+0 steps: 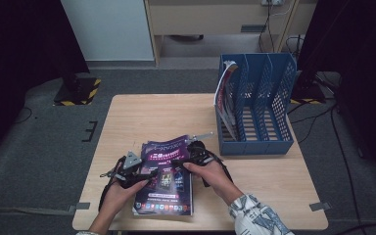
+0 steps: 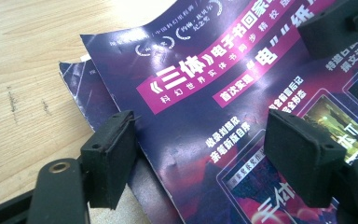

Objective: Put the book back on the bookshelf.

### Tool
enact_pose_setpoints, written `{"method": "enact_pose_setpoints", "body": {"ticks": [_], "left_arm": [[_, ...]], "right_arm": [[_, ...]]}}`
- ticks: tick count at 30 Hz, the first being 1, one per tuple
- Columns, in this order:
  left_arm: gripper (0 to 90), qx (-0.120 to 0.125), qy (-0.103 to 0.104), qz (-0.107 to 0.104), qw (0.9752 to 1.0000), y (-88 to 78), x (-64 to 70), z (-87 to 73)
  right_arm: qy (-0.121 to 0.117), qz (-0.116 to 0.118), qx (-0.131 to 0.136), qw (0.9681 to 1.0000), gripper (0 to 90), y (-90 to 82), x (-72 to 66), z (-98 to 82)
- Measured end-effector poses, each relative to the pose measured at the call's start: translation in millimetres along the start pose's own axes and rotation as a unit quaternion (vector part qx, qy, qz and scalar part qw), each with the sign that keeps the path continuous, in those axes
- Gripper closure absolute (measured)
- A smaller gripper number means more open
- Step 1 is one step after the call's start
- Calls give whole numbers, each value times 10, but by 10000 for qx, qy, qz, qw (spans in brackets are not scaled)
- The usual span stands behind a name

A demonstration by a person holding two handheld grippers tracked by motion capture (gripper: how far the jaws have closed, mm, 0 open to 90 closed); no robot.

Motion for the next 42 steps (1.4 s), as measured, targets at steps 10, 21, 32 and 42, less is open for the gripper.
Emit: {"method": "enact_pose_setpoints", "body": {"ticks": [10,21,32,42], "left_arm": [[227,54,-7,21,10000,-11,-2,18],[182,176,-149,9,9997,-52,-44,47],[175,270,-186,-9,9995,-82,-49,71],[164,378,-290,-42,9989,-107,-64,86]], "right_arm": [[0,-5,167,9999,733,-100,-81,141],[-430,-59,278,9987,776,-182,-238,296],[-801,-93,535,9953,804,-334,-355,429],[-1028,-94,674,9924,826,-404,-457,514]]}}
Point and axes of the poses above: each handheld gripper's, and its own axes: y roughly forward along the jaws, z roughly out of its top, x roughly to its right, the point moved 4 cm from there along y, roughly forward along the jaws, and after that the axes turned 1 degree about y, right-handed, at the moved point
